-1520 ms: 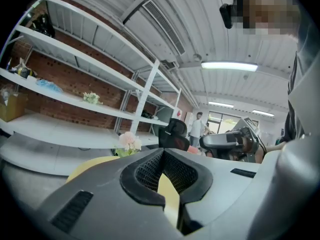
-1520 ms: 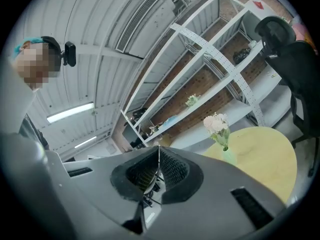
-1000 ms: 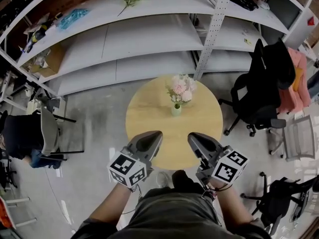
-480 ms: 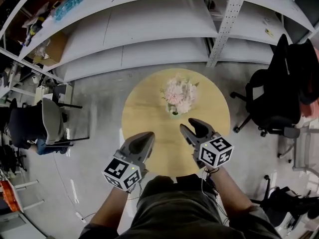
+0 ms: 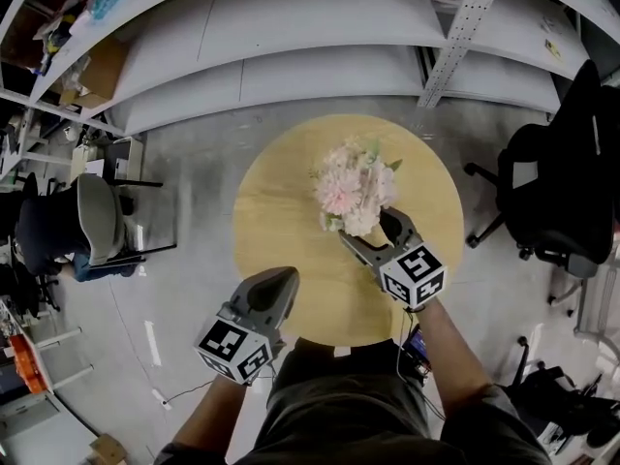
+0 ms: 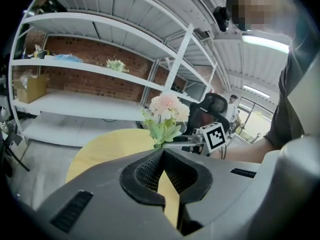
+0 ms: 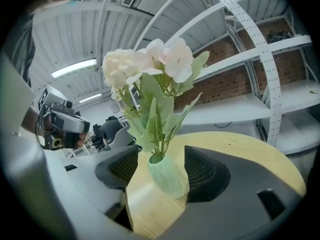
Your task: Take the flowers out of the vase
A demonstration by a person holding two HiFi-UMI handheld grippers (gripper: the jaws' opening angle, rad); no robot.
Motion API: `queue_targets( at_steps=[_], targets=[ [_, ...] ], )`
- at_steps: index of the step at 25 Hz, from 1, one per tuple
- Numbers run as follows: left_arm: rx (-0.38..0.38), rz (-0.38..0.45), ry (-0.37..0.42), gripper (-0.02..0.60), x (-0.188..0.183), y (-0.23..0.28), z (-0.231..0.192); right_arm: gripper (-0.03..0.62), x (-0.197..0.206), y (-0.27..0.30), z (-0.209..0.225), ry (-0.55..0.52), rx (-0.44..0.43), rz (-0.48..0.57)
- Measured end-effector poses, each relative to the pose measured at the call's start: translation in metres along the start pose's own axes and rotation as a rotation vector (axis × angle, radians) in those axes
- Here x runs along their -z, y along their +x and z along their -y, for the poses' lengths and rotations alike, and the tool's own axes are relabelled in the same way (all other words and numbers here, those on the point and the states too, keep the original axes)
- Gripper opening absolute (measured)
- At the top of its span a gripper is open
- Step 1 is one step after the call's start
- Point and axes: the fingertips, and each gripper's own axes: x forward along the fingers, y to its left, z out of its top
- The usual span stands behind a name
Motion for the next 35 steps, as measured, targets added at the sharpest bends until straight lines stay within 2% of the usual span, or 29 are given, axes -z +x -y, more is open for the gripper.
queue_targets(
  at_steps=[6,11,16,23,29,35],
  targets=[
    [0.005,-0.031,-0.013,0.009,0.007,0.005,-0.015,0.242,-0.010,0.017,0.000,-0.036,-0.029,0.012],
    [0.016,-0.039,-0.018,0.009,0.007,0.006,-0.020,0.239,-0.018,0.020,0.004,-0.037,-0.021,0.023],
    [0.024,-0.033,-0.014,0.009,0.004,0.004,-0.024,0.138,-0.020,0.017,0.002,-0.043,0.007,0.031],
    [0.037,-0.019,-0.012,0.009,0.000,-0.002,-0.030,0.094,-0.028,0.016,-0.004,-0.037,0.040,0.048],
    [0.064,0.012,0.003,0.009,-0.013,-0.015,-0.029,0.084,-0.060,0.004,-0.018,-0.061,0.077,0.091],
    [0.127,0.079,0.046,0.009,-0.042,-0.027,-0.023,0.083,-0.135,-0.031,-0.044,-0.076,0.118,0.201]
  ],
)
